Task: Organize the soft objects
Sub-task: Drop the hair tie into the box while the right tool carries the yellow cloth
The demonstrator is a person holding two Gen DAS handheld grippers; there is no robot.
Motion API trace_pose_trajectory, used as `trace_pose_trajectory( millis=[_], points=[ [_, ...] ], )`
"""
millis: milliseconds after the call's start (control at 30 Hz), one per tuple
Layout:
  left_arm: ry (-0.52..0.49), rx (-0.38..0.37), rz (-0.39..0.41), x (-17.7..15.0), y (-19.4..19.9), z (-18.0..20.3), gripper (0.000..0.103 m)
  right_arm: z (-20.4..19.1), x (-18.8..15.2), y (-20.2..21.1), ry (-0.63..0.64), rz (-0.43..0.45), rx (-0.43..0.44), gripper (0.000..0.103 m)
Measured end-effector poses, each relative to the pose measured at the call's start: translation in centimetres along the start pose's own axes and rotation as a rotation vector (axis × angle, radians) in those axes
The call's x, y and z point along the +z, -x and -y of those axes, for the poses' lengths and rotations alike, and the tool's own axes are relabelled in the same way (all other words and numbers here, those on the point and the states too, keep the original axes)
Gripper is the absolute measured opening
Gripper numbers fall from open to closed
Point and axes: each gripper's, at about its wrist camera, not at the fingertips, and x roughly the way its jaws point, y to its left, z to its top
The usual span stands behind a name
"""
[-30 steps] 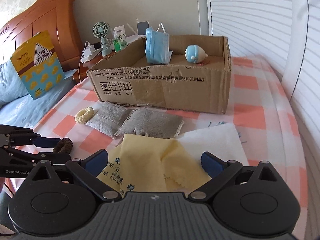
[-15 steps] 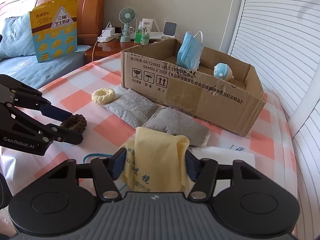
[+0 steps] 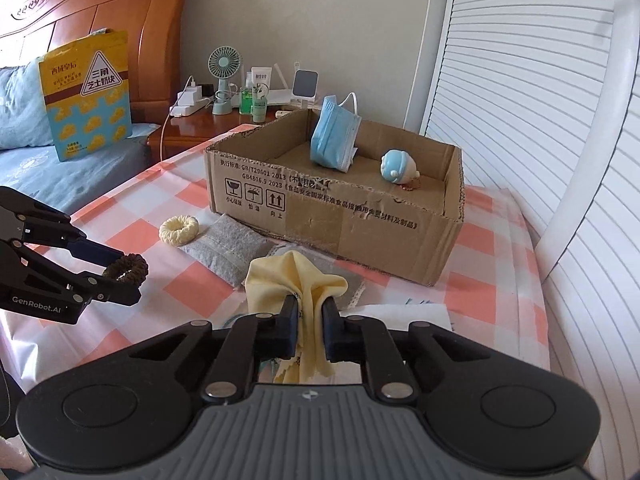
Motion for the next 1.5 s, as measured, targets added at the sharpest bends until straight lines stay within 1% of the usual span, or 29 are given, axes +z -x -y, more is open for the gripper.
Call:
trace_pose_trajectory(
  millis=[167,367,533,700,867,1000,1133,1200,1233,1267,1333,1400,1500],
  points=[
    [-0.017,-0.01,0.005,0.5,0.9,0.0,0.039,0.5,0.4,1.0,0.009,0.01,-0.016,0.015],
    [-0.067,-0.03,-0.003,1.5,2.4,0.1,0.039,0.6,0.7,2.0,0.037,0.009,-0.006,0.015],
    [-0.101,-0.055,0.009,3.3,3.7,0.3,0.039,0.6,1.4,2.7,0.079,0.021,-0.018,0.015],
    [-0.136,-0.067,0.057,6.4,4.4,0.4,0.039,1.1,2.6,3.1,0.105,0.047,-0.025,0.015],
    [-0.186,-0.05,0.108,10.4,4.0,0.4,0.039,2.1,4.3,3.1,0.112,0.075,-0.027,0.015],
    [-0.2,-0.027,0.133,14.0,2.2,0.1,0.039,2.9,5.5,2.6,0.107,0.09,-0.034,0.015],
    [-0.179,-0.007,0.134,16.7,-0.5,-0.3,0.039,3.6,6.8,2.0,0.105,0.106,-0.043,0.015],
    [-0.153,0.012,0.146,17.6,-1.8,-0.7,0.044,3.8,7.3,1.8,0.109,0.112,-0.05,0.015],
    [-0.146,0.015,0.146,18.0,-2.4,-0.9,0.054,3.9,7.5,1.6,0.11,0.113,-0.052,0.015],
    [-0.136,0.021,0.151,18.2,-2.9,-1.0,0.073,4.0,7.7,1.4,0.111,0.113,-0.054,0.015],
    [-0.1,0.036,0.187,18.2,-3.3,-1.4,0.093,4.2,8.0,0.9,0.109,0.111,-0.057,0.015],
    [-0.082,0.03,0.194,18.0,-3.3,-1.8,0.093,4.4,8.3,0.5,0.103,0.108,-0.059,0.015],
    [-0.061,0.048,0.193,16.9,-2.4,-2.0,0.094,4.8,8.6,-0.2,0.087,0.1,-0.056,0.015]
  ],
)
